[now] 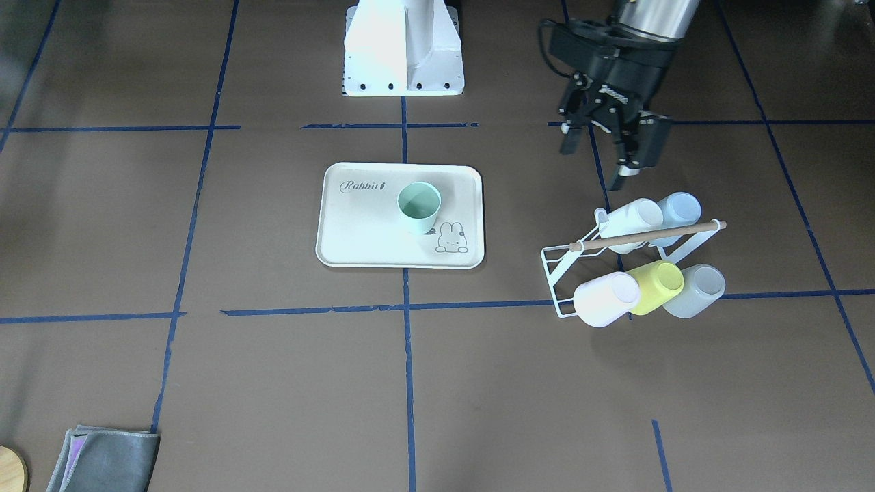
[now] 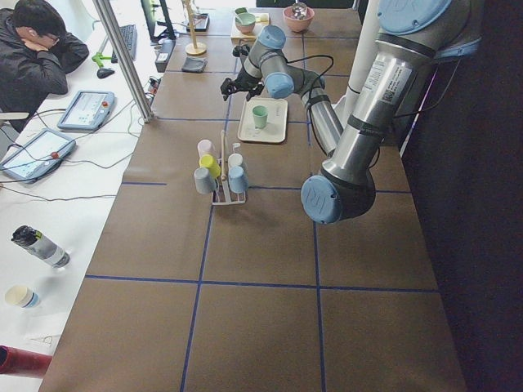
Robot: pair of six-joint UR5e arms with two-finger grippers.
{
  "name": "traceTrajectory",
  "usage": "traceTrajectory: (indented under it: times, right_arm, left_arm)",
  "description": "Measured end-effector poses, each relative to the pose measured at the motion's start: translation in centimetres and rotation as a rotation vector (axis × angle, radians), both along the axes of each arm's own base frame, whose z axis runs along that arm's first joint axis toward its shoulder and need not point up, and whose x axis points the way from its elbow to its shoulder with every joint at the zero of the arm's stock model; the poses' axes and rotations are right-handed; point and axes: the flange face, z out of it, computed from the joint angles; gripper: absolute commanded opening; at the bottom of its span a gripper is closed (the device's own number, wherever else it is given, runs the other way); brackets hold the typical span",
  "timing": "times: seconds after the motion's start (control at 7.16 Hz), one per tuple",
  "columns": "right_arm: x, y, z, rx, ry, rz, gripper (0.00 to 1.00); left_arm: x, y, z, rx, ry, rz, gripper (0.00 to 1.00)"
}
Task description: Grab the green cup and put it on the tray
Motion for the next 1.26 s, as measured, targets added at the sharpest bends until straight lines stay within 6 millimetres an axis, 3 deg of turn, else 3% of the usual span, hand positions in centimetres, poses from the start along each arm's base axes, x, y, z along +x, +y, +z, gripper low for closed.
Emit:
traceTrajectory:
  times: [0.28,0.42,0.7,0.84,0.98,1.26]
  right_arm:
    - [0.1,0.0,0.1,0.000,0.008,-0.001,1.00]
    - [0.1,0.0,0.2,-0.001,0.016,-0.002,1.00]
    - [0.2,-0.1,0.2,0.001,0.028,-0.001,1.00]
    - [0.2,-0.2,0.1,0.003,0.030,-0.001,1.00]
    - [0.2,-0.4,-0.1,0.007,0.030,-0.001,1.00]
    - [0.2,-0.6,-0.2,0.010,0.029,-0.001,1.00]
  left_arm:
    - [-3.4,-1.9,4.5,-0.068,-0.083,-0.037,1.00]
    - [-5.7,-3.8,6.9,-0.158,-0.097,-0.047,1.00]
    - [-14.1,-7.9,14.3,-0.433,-0.055,-0.102,1.00]
    - [-19.1,-9.3,18.9,-0.568,-0.010,-0.152,1.00]
    - [-23.8,-10.1,23.9,-0.690,0.032,-0.211,1.00]
    - [-30.2,-9.7,32.4,-0.863,0.073,-0.309,1.00]
